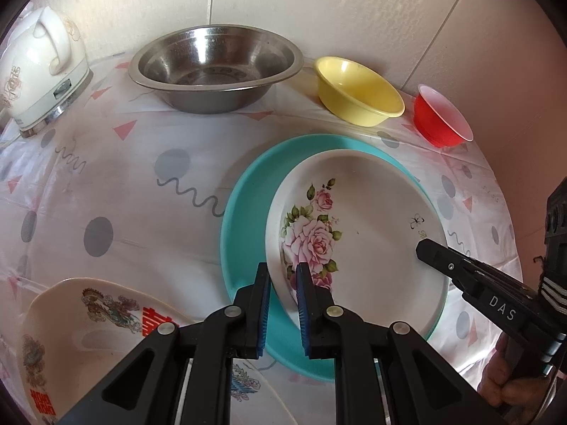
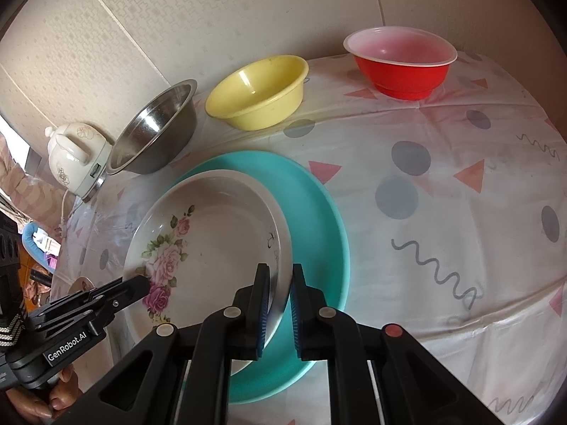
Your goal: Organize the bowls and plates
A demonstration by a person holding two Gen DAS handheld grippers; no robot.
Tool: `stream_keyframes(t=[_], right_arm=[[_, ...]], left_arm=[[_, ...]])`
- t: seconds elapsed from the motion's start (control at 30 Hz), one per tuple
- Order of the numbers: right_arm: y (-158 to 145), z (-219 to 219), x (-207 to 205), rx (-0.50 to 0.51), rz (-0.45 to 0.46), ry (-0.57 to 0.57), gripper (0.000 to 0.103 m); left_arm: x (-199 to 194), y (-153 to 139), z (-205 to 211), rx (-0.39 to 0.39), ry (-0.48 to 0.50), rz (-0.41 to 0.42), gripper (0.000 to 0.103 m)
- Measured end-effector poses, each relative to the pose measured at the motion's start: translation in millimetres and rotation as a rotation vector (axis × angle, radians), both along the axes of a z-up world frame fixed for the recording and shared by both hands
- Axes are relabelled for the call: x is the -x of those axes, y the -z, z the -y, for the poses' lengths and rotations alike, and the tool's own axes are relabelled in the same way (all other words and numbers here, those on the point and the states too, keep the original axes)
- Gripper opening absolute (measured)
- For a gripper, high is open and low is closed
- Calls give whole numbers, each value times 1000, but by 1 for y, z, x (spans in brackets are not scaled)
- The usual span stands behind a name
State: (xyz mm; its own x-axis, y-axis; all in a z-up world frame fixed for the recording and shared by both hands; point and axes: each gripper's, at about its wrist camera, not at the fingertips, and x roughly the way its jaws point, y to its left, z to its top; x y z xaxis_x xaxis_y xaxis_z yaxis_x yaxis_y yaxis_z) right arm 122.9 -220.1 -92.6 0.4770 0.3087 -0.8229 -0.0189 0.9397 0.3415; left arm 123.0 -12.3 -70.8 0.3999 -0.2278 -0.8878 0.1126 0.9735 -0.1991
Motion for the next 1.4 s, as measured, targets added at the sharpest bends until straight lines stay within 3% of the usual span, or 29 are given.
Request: stream_keyframes(t=[0.2,0.27,0.77,1.03,1.4], right_arm=[[2,4,0,-23,-5,8,15],[0,4,1,-17,-4,10,21],[-3,11,13,-17,-6,33,28],[-20,16,24,1,46,53,29],[-34,7,40,-145,78,-24,30]], left_arm=[[1,0,-1,11,-9,8,16],[3,-2,-2,8,-13,16,16],[21,-13,-8,16,-42,57,18],[33,-24,-19,2,-73,93,18],[46,-35,-39,13,-106,122,18]])
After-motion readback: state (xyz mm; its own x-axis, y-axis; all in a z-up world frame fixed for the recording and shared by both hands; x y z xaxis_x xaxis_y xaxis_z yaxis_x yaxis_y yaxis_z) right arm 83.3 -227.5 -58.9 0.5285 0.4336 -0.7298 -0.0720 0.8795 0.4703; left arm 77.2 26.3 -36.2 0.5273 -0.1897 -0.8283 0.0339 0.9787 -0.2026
